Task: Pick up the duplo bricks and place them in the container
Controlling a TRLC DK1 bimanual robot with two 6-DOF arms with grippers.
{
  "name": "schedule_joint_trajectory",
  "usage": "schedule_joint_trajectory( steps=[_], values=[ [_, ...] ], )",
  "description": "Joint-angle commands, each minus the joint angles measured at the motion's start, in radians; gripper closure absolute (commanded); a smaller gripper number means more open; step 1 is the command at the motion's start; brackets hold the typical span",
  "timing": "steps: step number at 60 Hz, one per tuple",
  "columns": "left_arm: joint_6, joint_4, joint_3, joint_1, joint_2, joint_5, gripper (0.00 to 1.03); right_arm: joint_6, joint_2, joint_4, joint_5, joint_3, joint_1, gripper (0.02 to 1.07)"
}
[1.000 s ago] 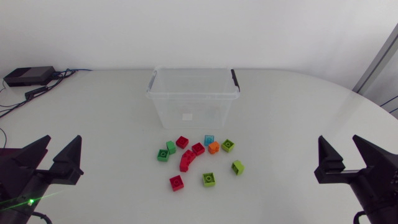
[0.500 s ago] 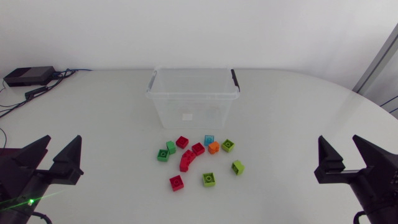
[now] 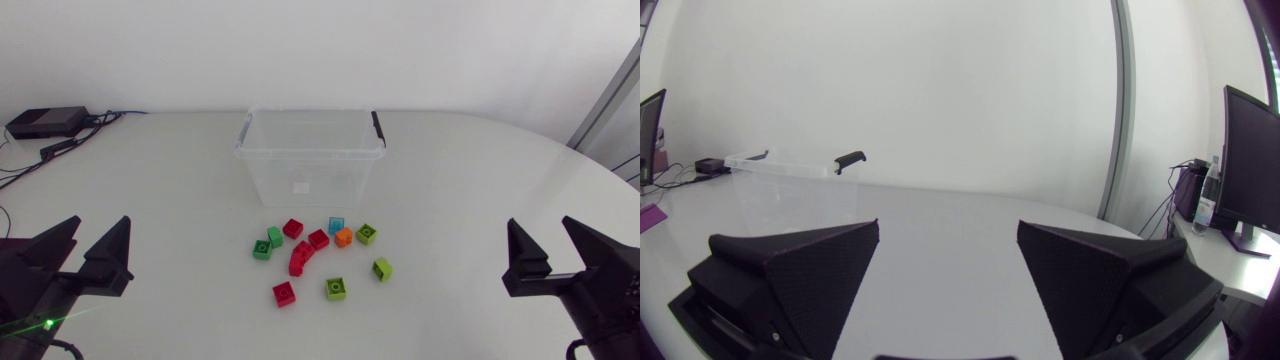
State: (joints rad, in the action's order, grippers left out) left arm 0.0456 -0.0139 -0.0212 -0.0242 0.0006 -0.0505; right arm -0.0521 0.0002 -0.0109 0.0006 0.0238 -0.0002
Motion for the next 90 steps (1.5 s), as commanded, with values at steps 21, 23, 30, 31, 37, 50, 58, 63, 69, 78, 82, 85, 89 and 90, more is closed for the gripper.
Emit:
schedule_joint_trajectory(
  steps=[21,23,30,31,37,50,58,63,69,78,82,85,89,90],
  values=[
    [0.008,0.038,-0.336,0.041,0.484,-0.011,0.06,0.017,0.297,0.083,0.030,0.157,0.074,0.07],
    [0.007,0.061,-0.370,0.061,0.535,-0.009,0.06,0.017,0.339,0.092,0.049,0.176,0.083,0.07],
    [0.005,0.230,-0.539,0.116,0.762,0.001,0.08,0.029,0.558,0.049,0.081,0.300,0.131,0.07],
    [0.007,0.253,-0.559,0.124,0.789,0.003,0.08,0.035,0.584,0.038,0.079,0.314,0.131,0.07],
    [0.016,0.344,-0.657,0.182,0.937,0.014,0.07,0.097,0.689,0.002,0.062,0.370,0.138,0.07],
    [-0.050,0.505,-0.856,0.303,1.279,0.020,0.06,0.138,0.790,-0.166,0.061,0.490,0.216,0.07],
    [-0.024,0.605,-0.987,0.354,1.504,0.011,0.08,0.129,0.871,-0.297,0.076,0.567,0.246,0.07],
    [-0.004,0.635,-1.053,0.386,1.624,0.011,0.08,0.129,0.903,-0.311,0.045,0.570,0.246,0.07],
    [0.022,0.703,-1.132,0.415,1.727,0.011,0.08,0.093,0.974,-0.324,-0.028,0.574,0.244,0.07],
    [0.080,0.739,-1.217,0.461,1.816,0.009,0.09,0.081,1.054,-0.291,-0.031,0.570,0.276,0.07],
    [0.099,0.758,-1.237,0.487,1.852,0.009,0.09,0.083,1.083,-0.276,-0.028,0.567,0.292,0.07],
    [0.106,0.759,-1.240,0.497,1.872,0.009,0.09,0.083,1.106,-0.267,-0.024,0.564,0.302,0.07],
    [0.119,0.761,-1.243,0.506,1.905,0.011,0.11,0.083,1.124,-0.262,-0.024,0.562,0.315,0.07],
    [0.123,0.761,-1.243,0.506,1.909,0.012,0.12,0.083,1.127,-0.261,-0.024,0.561,0.319,0.07]
  ],
)
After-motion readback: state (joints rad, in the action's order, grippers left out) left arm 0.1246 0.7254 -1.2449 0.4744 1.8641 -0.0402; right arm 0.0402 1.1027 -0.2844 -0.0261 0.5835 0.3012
